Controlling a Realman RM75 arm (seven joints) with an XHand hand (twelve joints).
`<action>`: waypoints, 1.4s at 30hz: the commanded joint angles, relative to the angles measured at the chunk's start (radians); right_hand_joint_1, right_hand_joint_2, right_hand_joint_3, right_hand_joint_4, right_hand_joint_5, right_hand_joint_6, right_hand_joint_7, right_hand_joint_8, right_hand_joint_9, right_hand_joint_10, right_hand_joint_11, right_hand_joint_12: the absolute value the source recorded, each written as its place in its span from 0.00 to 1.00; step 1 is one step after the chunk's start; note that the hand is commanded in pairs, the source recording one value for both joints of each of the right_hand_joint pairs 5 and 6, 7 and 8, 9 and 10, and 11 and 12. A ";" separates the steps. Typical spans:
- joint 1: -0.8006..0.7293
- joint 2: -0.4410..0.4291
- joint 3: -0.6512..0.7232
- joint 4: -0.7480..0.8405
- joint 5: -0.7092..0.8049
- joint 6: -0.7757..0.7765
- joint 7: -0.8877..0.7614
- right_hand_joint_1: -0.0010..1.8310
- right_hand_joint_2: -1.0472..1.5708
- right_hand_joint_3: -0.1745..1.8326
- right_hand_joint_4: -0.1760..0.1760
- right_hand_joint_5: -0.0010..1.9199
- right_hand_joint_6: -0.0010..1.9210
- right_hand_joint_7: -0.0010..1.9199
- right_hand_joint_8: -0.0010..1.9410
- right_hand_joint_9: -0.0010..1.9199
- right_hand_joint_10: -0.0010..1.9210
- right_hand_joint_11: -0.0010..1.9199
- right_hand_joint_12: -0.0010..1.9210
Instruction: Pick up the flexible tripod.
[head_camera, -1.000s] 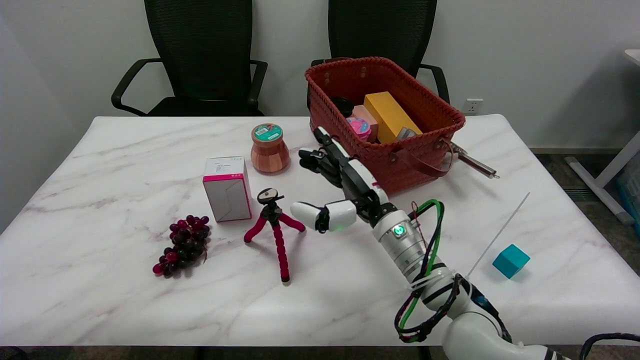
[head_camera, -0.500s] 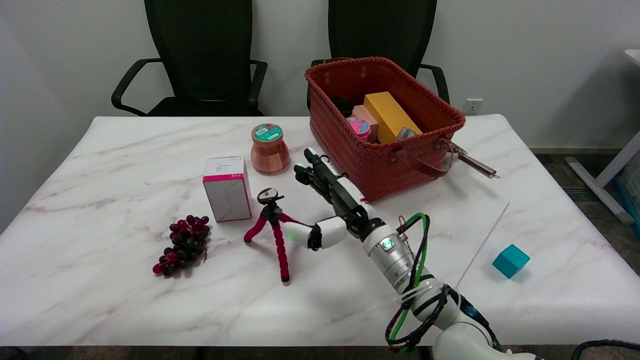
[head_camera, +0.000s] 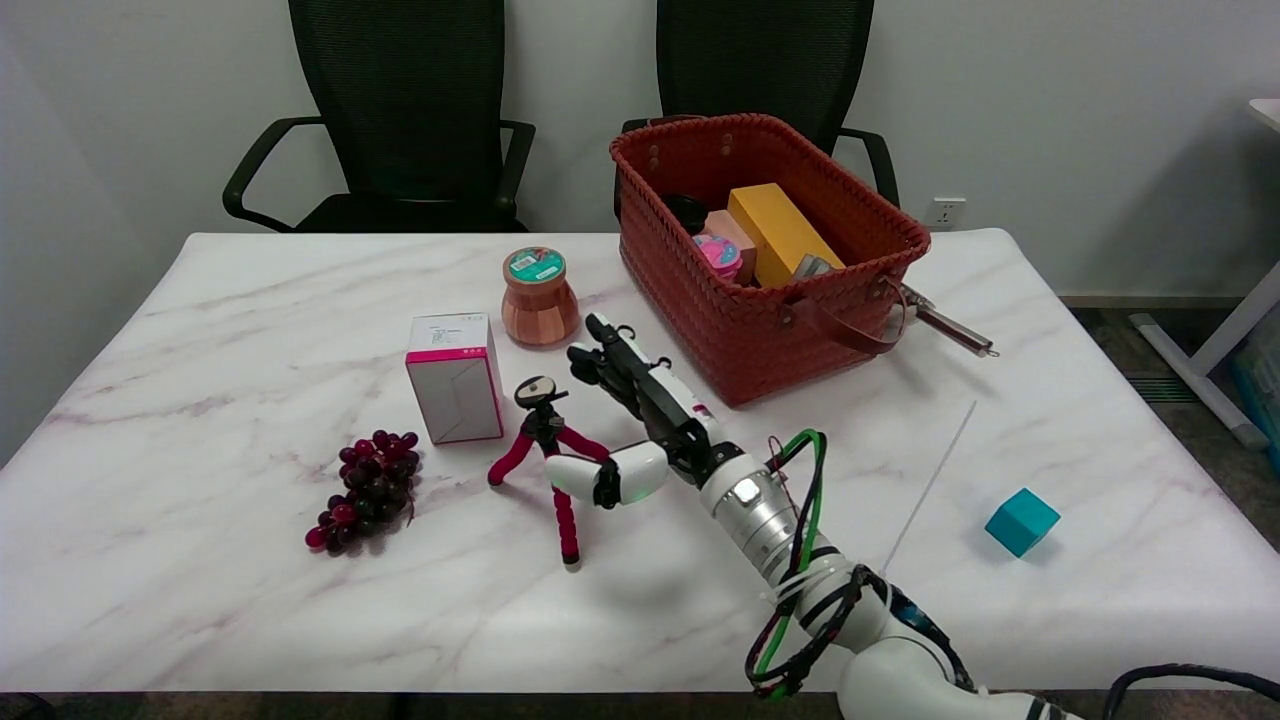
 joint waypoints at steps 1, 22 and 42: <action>0.088 -0.032 -0.070 -0.100 0.040 -0.004 0.001 0.64 0.42 0.62 0.50 0.00 0.00 0.15 0.15 0.15 0.15 0.00 0.00; 0.115 -0.099 -0.073 -0.171 0.040 -0.001 0.001 0.62 0.44 0.61 0.50 0.02 0.02 0.18 0.18 0.17 0.17 0.03 0.03; 0.135 -0.143 -0.078 -0.203 0.040 0.002 0.001 0.61 0.47 0.57 0.50 0.03 0.03 0.23 0.23 0.20 0.20 0.09 0.09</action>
